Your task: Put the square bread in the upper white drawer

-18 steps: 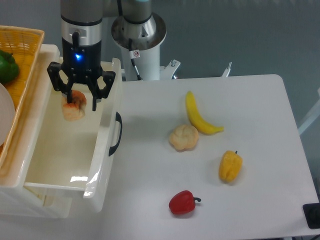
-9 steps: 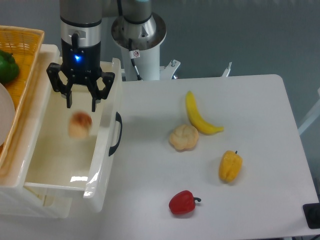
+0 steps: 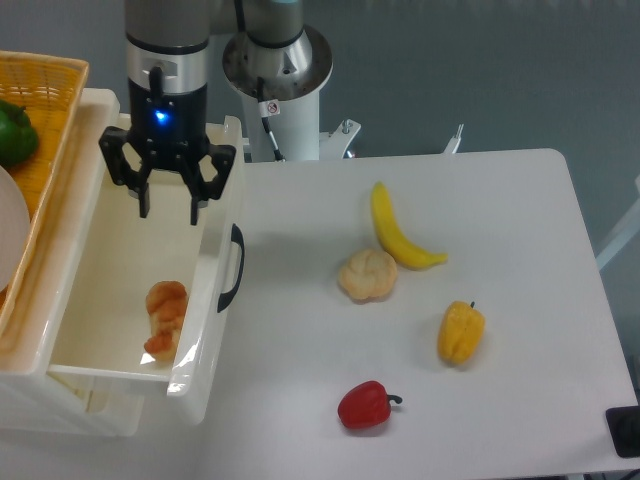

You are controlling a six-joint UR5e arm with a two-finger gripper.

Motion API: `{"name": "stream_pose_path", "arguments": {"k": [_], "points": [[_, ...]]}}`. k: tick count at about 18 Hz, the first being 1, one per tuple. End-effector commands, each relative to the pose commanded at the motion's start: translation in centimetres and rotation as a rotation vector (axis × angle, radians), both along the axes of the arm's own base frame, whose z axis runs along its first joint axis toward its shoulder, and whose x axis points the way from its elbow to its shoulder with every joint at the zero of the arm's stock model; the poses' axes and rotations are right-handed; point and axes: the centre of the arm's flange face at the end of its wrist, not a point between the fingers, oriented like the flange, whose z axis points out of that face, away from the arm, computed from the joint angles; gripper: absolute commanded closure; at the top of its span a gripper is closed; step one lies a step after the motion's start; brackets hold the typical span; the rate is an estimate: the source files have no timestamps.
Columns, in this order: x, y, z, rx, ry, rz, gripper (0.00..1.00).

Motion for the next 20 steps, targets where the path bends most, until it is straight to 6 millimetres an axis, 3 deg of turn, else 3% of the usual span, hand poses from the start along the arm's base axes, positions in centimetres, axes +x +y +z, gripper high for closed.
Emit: {"name": "stream_pose_path", "arguments": {"k": [3,6,9,15,20], "points": [[-2.5,-1.1,0.3,0.005,0.007,0.040,0.13],[-4.6,-2.1,0.5,0.007,0.011,0.077,0.13],[-6.2,-3.0,0.4,0.003,0.022,0.081,0.01],[-9.6,-5.2,0.5,0.004,0.036,0.130,0.00],[-12.1,-7.3,0.0,-0.073,0.145,-0.012,0.00]]}}
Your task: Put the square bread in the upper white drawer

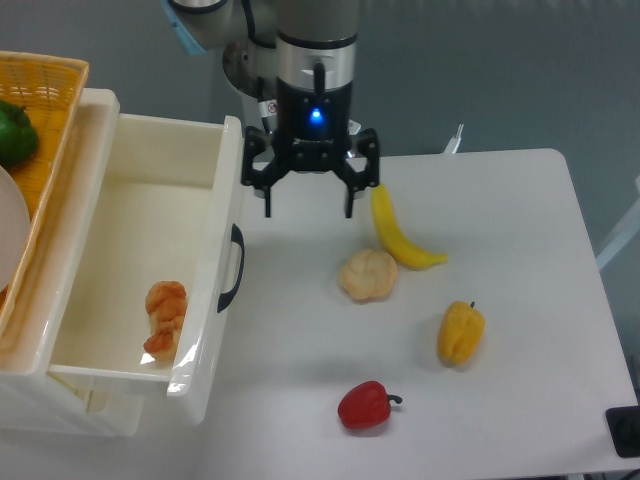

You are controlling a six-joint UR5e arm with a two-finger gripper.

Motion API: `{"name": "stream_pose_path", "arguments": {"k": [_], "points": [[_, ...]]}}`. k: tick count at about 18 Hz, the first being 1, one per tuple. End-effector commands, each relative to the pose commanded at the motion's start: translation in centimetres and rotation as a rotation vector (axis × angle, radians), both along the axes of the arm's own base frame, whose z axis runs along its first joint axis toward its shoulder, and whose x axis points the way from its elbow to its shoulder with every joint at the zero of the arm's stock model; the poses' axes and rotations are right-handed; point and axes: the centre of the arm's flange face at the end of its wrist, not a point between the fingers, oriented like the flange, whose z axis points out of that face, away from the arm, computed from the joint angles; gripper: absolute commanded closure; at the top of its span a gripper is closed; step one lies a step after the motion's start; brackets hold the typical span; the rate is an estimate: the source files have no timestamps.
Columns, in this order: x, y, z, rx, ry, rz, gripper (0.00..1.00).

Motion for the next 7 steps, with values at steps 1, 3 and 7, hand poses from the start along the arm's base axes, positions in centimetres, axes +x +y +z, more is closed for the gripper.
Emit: {"name": "stream_pose_path", "arguments": {"k": [1,3,7], "points": [[-0.4,-0.1,-0.8,-0.034,0.011,0.005,0.00],[-1.2,-0.1,-1.8,-0.087,0.028,0.020,0.00],[-3.1,0.3,-5.2,-0.194,0.027,0.041,0.00]]}}
